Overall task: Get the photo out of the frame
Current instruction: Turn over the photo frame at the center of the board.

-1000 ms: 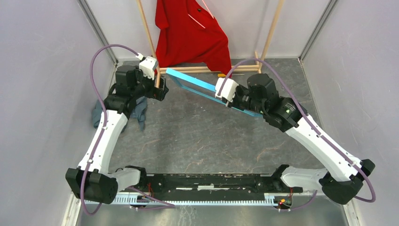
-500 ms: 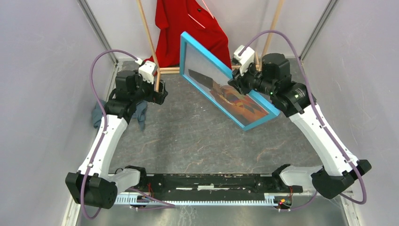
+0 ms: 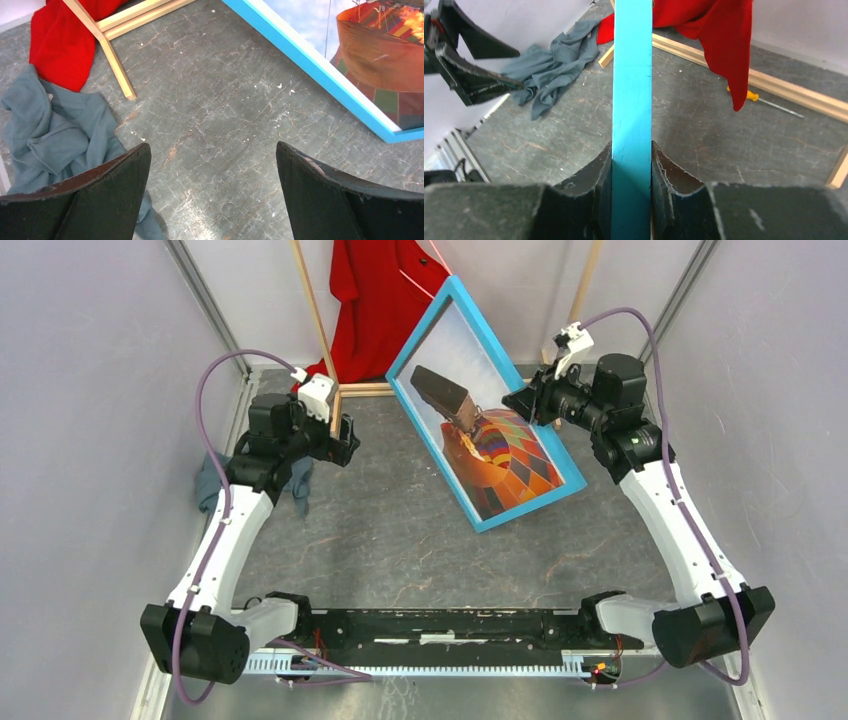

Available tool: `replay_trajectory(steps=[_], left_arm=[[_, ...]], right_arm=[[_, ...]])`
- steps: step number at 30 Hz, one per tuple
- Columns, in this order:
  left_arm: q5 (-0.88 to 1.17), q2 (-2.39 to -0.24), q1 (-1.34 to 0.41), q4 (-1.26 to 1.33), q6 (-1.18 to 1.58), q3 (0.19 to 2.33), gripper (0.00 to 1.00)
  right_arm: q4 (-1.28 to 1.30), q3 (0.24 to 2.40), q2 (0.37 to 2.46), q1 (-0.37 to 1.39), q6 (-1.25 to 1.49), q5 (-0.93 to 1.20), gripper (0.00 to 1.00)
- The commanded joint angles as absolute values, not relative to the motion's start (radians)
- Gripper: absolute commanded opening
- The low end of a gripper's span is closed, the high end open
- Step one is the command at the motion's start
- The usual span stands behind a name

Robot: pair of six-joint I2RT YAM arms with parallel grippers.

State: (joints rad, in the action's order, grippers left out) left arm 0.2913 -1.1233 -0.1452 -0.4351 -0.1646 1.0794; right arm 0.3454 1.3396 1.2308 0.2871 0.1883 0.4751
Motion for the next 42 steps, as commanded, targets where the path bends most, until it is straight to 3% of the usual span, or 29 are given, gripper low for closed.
replay_trajectory(steps=[1, 11, 28, 34, 42], left_arm=[[0.335, -1.11, -0.138, -0.382, -0.124, 1.067, 1.0], [0.418, -1.146, -0.138, -0.371, -0.115, 1.068, 1.0], [0.642, -1.288, -0.157, -0.177, 0.04, 0.96, 1.0], [0.608, -1.402, -0.241, -0.135, 0.038, 0.955, 1.0], [0.458, -1.551, -0.4, -0.114, 0.043, 0.994, 1.0]], right_arm=[[0.129, 1.28, 1.205, 0.219, 0.361, 0.606, 0.0], [0.107, 1.125, 1.238, 0.028, 0.437, 0.698, 0.0], [0.008, 0.616, 1.114, -0.301, 0.345, 0.841, 0.0], [0.008, 0.529, 1.189, -0.429, 0.207, 0.899, 0.0], [0.079, 0.535, 1.345, -0.474, 0.059, 0.929, 0.0]])
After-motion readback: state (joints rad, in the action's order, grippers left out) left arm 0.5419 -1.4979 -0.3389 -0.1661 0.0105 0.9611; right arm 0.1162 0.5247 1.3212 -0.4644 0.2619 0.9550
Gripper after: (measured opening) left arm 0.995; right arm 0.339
